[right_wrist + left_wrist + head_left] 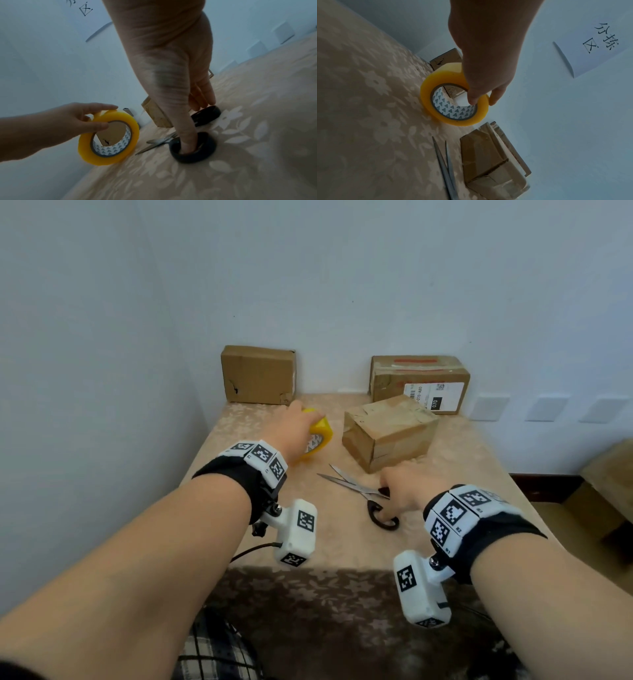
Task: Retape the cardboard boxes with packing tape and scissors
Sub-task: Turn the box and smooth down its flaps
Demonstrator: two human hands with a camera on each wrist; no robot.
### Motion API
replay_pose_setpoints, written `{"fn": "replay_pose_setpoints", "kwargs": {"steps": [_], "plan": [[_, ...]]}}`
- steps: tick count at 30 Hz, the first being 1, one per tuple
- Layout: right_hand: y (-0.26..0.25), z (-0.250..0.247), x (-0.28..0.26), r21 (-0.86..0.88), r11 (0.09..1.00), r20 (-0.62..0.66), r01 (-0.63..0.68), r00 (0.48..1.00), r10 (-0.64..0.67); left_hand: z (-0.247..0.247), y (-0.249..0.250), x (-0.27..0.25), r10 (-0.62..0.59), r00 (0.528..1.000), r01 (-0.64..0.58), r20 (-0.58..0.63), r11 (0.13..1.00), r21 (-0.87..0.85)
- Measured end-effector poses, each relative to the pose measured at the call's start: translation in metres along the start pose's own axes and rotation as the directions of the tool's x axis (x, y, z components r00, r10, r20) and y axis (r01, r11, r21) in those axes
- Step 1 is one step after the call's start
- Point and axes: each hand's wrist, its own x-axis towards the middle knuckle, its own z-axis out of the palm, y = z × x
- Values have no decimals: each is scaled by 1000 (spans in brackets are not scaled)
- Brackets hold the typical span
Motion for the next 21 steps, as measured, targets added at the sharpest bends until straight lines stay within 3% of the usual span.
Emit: {"fn": "replay_pose_setpoints", "kwargs": {"steps": [6,9,15,19,21], "plan": [[-2,-2,-6,61,997,-38,48,998,-46,-11,-2,0,-22,999,26,49,996,-83],[7,-14,-10,202,978,-40,51,998,-44,-16,-1,-5,-19,997,26,69,993,-112],[28,-47,-23,544,837,161,-60,986,-34,-24,4,-10,-23,995,38,97,988,-149],[25,-52,-28,622,765,291,-169,956,-25,-25,6,-14,-27,996,41,82,984,-171],[21,-50,-25,666,720,284,-196,959,-2,-25,4,-14,-31,996,46,80,981,-191]]}}
